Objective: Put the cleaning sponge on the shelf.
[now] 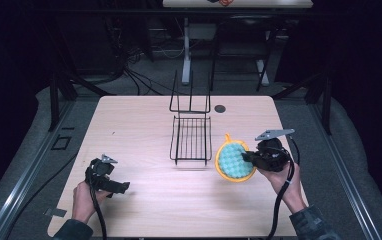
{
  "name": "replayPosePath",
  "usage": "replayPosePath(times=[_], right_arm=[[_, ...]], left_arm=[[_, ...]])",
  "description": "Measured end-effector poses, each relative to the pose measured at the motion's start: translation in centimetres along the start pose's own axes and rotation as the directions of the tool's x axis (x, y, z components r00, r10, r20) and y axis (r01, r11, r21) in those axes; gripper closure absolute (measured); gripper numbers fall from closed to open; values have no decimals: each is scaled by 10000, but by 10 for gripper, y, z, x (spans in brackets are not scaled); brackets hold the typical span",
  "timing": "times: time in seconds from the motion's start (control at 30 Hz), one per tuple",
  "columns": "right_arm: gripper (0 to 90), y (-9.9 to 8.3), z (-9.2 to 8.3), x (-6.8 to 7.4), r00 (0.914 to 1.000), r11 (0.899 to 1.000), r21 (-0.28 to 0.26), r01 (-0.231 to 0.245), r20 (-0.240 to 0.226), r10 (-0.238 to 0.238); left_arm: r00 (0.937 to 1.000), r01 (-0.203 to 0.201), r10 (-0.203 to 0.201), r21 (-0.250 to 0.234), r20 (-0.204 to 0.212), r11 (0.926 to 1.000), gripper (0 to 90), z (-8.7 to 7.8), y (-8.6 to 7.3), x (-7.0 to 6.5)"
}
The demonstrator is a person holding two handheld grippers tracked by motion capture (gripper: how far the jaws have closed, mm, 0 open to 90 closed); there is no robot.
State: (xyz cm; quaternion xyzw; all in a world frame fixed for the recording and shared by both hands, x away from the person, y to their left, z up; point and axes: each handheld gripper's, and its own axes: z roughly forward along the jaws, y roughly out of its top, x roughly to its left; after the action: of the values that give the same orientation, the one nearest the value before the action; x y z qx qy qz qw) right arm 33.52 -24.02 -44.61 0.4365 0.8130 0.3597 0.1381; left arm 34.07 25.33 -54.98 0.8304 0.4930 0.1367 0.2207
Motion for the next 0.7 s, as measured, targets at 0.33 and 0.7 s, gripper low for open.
replayPosePath(times=[0.33,0.7], right_arm=[[865,5,7,1,9999,9999,-30,-137,26,137],[864,15,10,4,9999,9999,-137,104,36,-103]], left_arm=[[10000,-15,14,-295,-53,9996,0,-4,-1,0],[10000,-55,55,-186,-4,9998,0,-3,0,0]])
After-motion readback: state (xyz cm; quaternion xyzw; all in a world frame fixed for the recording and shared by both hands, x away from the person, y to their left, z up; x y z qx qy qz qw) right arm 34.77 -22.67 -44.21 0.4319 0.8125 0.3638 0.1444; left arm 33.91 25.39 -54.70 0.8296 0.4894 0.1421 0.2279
